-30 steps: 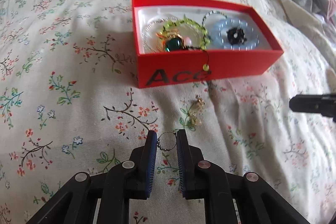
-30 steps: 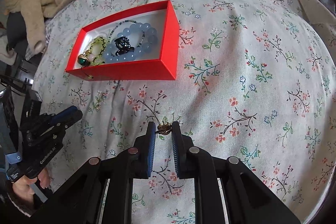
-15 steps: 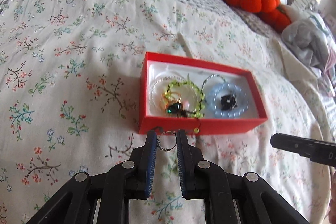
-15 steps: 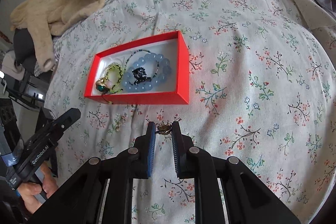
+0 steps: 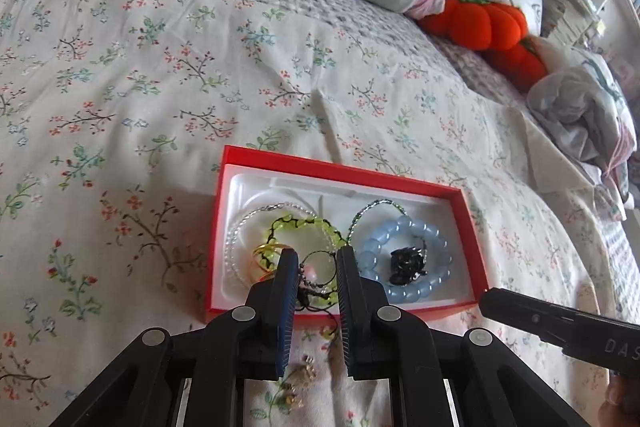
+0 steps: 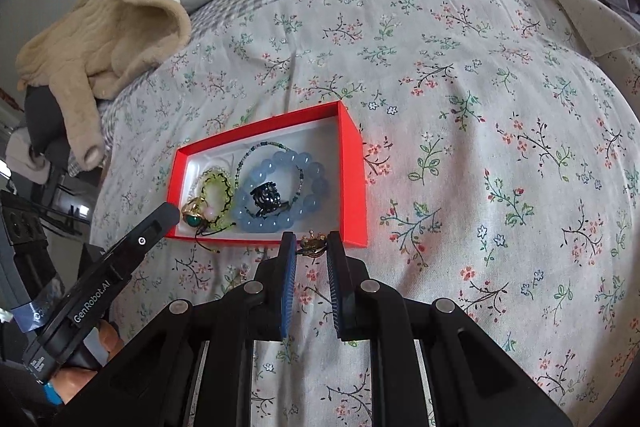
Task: Organize jewelry
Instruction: 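Carry both earrings over the red box, then open both grippers to drop the earrings into the box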
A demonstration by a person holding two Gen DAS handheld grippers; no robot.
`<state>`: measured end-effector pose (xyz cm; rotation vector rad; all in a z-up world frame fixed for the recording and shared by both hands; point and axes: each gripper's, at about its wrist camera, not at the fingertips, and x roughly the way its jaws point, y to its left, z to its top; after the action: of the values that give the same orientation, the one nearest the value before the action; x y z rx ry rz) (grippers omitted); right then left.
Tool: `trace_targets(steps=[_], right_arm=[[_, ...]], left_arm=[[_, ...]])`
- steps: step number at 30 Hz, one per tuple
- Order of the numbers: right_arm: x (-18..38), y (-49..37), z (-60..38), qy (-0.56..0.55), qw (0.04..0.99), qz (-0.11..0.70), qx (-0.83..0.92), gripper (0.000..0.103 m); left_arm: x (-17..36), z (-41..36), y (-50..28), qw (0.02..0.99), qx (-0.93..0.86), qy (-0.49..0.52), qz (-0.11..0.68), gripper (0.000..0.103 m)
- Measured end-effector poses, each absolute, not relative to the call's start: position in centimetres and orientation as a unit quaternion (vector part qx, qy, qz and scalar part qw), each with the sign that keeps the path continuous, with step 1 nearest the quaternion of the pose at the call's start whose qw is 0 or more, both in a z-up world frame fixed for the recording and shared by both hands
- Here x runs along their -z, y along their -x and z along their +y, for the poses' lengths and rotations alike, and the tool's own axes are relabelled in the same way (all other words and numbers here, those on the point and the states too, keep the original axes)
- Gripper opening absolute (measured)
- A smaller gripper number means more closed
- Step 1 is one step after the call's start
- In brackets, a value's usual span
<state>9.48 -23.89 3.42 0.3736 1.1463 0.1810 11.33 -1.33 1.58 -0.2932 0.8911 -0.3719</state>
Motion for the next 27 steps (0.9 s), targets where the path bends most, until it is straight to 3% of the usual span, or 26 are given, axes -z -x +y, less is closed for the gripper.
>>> trace_targets(steps=[5,9,25,27], right_arm=[[-3.6,-9.8,-24.1,-0.170,0.824,0.534,-0.082,0.016],[-3.7,-10.0,-24.3,-0.172,0.824,0.533,-0.081,0.016],[-3.9,-12.3,-23.1,-0.163,0.829,0.530,-0.076,0.016],[-3.8,-12.6,-22.7,-0.160,0.829,0.530,-0.080,0.017]], left_arm=[[-1.1,-2.3,-12.0,0.872,0.180,0.145,0.431,0.016],[-1.1,-2.5,-11.9,0.874,0.177,0.142,0.430,0.034],[-2.4,0.4,-8.5,0.885,0.104,0.075,0.448,0.056],[-1.8,0.7,-8.3,0.879,0.097,0.070,0.461,0.062]])
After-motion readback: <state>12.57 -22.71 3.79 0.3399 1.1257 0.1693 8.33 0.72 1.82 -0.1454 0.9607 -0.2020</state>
